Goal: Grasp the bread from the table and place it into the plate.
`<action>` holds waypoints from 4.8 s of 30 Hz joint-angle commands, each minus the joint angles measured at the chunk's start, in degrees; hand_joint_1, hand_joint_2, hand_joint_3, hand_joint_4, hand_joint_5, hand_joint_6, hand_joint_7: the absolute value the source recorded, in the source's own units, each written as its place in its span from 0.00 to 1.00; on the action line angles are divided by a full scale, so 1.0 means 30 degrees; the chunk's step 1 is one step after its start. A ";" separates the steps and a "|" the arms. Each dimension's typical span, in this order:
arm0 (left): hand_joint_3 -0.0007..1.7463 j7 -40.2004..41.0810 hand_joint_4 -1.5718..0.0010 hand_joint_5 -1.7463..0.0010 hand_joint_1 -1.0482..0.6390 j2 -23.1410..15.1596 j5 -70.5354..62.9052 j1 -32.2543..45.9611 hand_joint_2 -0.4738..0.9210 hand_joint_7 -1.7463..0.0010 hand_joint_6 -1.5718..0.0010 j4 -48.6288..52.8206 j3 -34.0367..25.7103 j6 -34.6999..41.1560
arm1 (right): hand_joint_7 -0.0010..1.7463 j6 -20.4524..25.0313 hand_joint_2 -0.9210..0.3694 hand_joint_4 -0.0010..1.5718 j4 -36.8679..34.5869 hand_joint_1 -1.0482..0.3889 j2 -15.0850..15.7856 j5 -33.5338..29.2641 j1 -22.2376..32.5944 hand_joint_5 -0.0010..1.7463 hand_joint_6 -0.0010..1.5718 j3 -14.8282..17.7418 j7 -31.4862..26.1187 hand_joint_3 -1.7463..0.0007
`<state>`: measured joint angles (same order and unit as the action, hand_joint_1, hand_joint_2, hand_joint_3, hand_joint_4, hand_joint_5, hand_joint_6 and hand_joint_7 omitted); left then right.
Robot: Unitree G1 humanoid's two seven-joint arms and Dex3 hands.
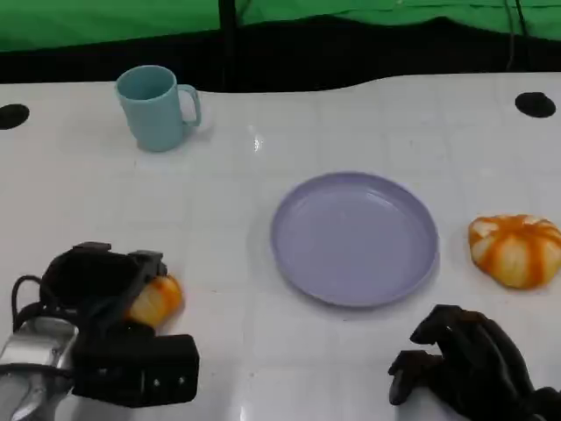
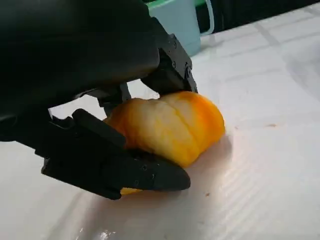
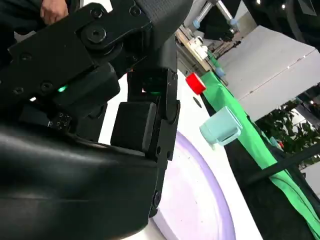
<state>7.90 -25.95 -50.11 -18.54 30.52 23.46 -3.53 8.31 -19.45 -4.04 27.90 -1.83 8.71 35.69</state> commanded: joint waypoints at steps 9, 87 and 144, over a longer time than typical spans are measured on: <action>0.57 0.4205 0.57 0.00 0.47 0.0261 0.1155 0.0728 0.76 0.14 0.65 0.0167 -0.0458 -0.1422 | 0.20 -0.0310 0.16 1.00 -0.0741 0.01 0.0147 0.0144 -0.0481 0.41 1.00 0.0215 0.0256 1.00; 0.25 0.0257 0.60 0.08 0.45 0.8064 0.3643 -1.1690 1.00 0.46 0.55 1.0970 0.2332 -0.6772 | 0.22 -0.0954 0.16 1.00 -0.0798 0.00 -0.0110 -0.0268 -0.0163 0.43 1.00 -0.0171 0.0067 0.99; 0.22 -0.6631 0.89 0.74 0.15 0.3643 0.6886 -0.6886 1.00 0.97 0.82 0.1898 0.1186 -0.7371 | 0.22 -0.0767 0.15 1.00 0.0239 0.00 -0.0156 -0.0205 0.0728 0.43 1.00 -0.0415 -0.0358 1.00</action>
<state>-11.89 -12.11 -33.97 -45.00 41.35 30.46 -22.00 5.57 -19.56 -5.03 26.94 -0.09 7.05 35.38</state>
